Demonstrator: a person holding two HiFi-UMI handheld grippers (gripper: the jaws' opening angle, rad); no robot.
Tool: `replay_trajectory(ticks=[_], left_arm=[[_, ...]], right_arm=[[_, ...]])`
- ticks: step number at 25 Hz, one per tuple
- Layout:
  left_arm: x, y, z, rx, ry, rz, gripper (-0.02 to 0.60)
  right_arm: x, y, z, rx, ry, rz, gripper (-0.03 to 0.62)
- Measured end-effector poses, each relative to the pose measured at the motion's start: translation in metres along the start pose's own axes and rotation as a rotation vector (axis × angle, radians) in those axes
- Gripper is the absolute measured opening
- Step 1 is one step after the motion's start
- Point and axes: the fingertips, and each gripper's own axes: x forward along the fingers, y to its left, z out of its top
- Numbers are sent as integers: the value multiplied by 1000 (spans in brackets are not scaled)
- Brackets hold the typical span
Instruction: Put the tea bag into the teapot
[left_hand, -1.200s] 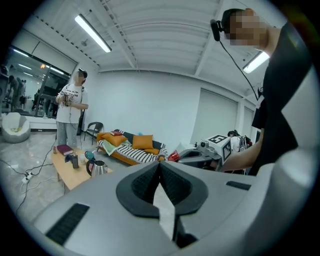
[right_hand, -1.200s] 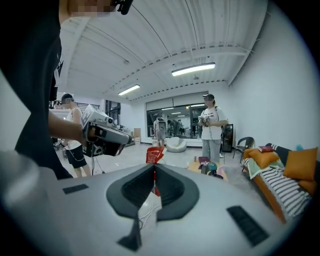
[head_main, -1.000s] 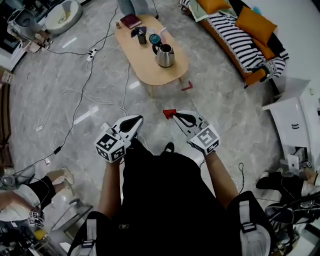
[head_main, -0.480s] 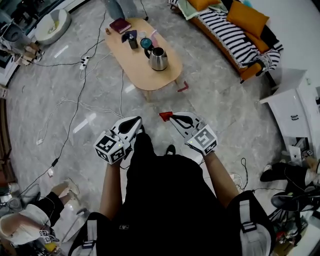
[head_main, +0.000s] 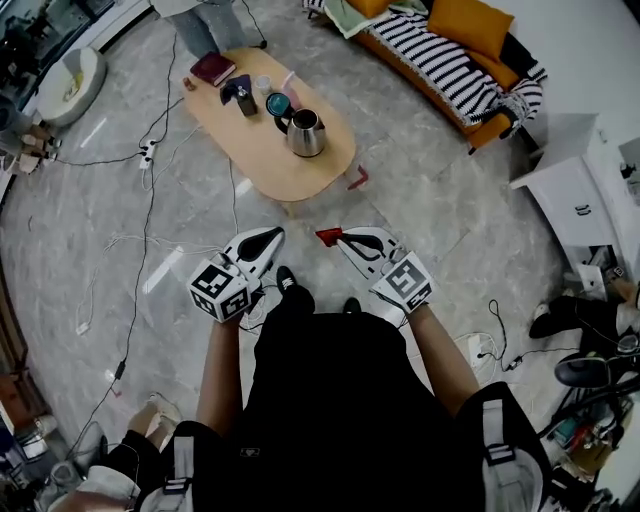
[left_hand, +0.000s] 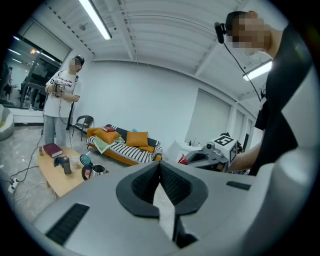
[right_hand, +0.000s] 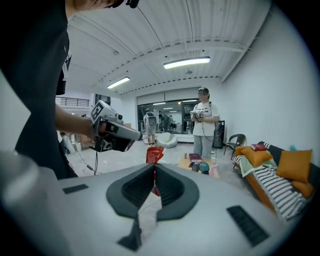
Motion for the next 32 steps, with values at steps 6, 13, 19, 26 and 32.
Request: replay_trajectory(ticks=[6,13,19,26,32], left_arm=[[6,47,11,-2,19,-81,9],[8,89,26,21,46,-180,9],[-3,122,29,31,55,-218,9],[-27,146,25,5,60,-200,9],[-38,158,18,-16,66,-185,9]], right_arm=[[38,-14,9,17,33,-63,12],[82,-29,28,39,34,-145,12],[121,-30,37,49,40,-176,12],[166,-22,52,33,38,-133,12],[186,-24,54,26,45,-112,12]])
